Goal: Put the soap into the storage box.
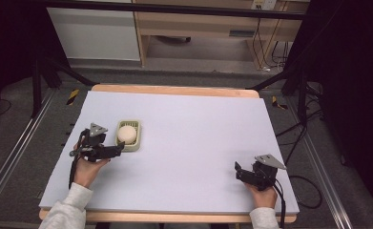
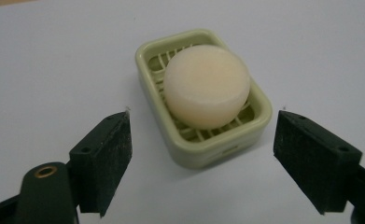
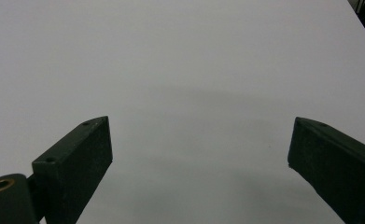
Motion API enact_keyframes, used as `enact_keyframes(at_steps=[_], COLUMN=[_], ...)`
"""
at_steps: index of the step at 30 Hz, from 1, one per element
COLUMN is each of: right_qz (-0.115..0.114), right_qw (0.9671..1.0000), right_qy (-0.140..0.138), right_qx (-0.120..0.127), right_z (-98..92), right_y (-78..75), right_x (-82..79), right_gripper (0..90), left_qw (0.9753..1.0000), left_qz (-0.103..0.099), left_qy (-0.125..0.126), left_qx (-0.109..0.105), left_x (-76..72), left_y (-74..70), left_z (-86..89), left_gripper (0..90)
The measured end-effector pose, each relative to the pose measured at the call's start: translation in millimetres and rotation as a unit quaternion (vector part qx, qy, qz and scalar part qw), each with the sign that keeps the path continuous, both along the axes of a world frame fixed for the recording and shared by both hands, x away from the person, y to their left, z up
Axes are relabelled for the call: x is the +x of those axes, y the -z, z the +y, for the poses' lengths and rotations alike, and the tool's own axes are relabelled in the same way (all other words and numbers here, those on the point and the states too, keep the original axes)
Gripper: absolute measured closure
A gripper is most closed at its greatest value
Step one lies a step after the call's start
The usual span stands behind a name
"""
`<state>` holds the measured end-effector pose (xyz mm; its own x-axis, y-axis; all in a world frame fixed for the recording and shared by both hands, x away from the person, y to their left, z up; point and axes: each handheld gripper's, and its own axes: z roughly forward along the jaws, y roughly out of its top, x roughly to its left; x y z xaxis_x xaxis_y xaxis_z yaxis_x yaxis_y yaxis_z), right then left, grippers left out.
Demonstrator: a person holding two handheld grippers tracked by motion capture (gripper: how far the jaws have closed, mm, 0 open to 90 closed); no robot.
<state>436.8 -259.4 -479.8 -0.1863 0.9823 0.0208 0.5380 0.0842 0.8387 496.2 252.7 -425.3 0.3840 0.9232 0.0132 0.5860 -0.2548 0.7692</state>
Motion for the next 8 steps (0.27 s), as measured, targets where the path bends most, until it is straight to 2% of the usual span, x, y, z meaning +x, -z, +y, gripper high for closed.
enact_keyframes(at_steps=[2, 5, 8], right_qz=[0.0, 0.001, 0.0], right_qw=[1.0, 1.0, 1.0], right_qy=[0.0, 0.0, 0.001], right_qx=[-0.001, -0.003, -0.002], right_z=[-0.1, -0.1, -0.5], right_y=[0.1, 0.1, 0.0], right_x=[0.2, 0.2, 0.1], right_gripper=[6.8, 6.8, 6.8], left_qw=[0.9999, 0.9999, 0.9994], left_qz=[-0.001, -0.005, -0.012], left_qy=[-0.01, -0.016, -0.031], left_qx=[-0.007, -0.003, -0.009], left_x=[-8.6, -15.4, -26.9], left_y=[5.9, 9.6, 17.1], left_z=[8.5, 15.1, 26.8], left_gripper=[18.9, 18.9, 18.8])
